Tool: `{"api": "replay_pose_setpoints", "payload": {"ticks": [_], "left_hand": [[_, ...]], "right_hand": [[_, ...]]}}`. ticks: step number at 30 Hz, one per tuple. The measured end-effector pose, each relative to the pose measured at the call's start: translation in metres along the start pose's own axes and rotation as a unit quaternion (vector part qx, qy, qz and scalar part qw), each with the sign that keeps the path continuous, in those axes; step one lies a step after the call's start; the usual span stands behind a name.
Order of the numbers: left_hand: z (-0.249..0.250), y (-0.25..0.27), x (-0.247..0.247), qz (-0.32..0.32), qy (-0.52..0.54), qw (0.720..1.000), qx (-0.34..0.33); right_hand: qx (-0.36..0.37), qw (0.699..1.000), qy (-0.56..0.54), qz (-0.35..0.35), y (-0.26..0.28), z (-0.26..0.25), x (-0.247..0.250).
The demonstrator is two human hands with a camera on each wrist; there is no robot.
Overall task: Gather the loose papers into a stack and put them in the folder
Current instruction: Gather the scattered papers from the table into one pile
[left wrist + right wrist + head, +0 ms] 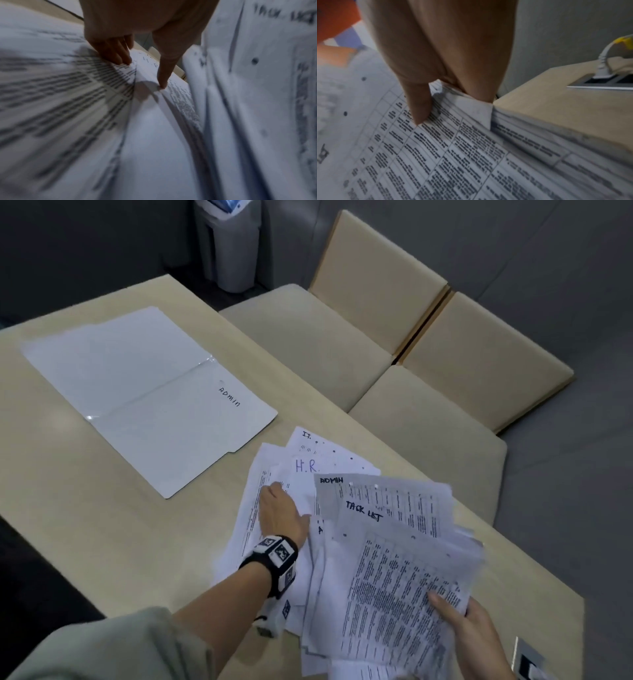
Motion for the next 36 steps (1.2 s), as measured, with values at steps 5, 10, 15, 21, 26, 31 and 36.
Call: {"api": "replay_pose_setpoints", "payload": {"ticks": [5, 10, 15, 21, 26, 31, 36], "left_hand": [[0.017, -0.012, -0.007, -0.091, -0.001, 0.996, -0.022], [0.01, -0.025, -0.003, -0.2, 0.067, 0.962, -0.174], [-0.023, -0.06, 0.04, 0.081, -0.036, 0.996, -0.012], [-0.014, -0.038, 0.031, -0.059, -0.084, 0.991, -0.089], [-0.006, -0.031, 0.021, -0.143, 0.006, 0.988, -0.057], [-0.01, -0.03, 0.023, -0.254, 0.105, 0.96, 0.047], [0.016, -0.023, 0.045, -0.332, 0.254, 0.908, 0.025]], "right_hand": [[-0.04, 0.999, -0.014, 0.003, -0.02, -0.007, -0.018], [-0.079, 0.997, 0.009, 0.018, -0.049, -0.014, -0.037], [-0.088, 0.992, 0.088, 0.02, -0.063, -0.008, -0.072], [-0.061, 0.984, 0.163, 0.022, -0.072, 0.013, -0.119], [-0.011, 0.967, 0.248, 0.063, -0.059, 0.022, -0.12], [-0.123, 0.987, 0.092, 0.034, -0.053, 0.039, -0.104], [-0.132, 0.991, -0.009, 0.016, -0.03, 0.028, -0.097]]}}
Point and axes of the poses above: each hand's wrist, its own y-axis away from the middle knuckle, its own x-axis out of the back of the hand, z = x × y, the point moved 2 cm from there along -y, towards the middle knuckle, and after that the axes turned 12 degrees about z, right-handed, at the moved point
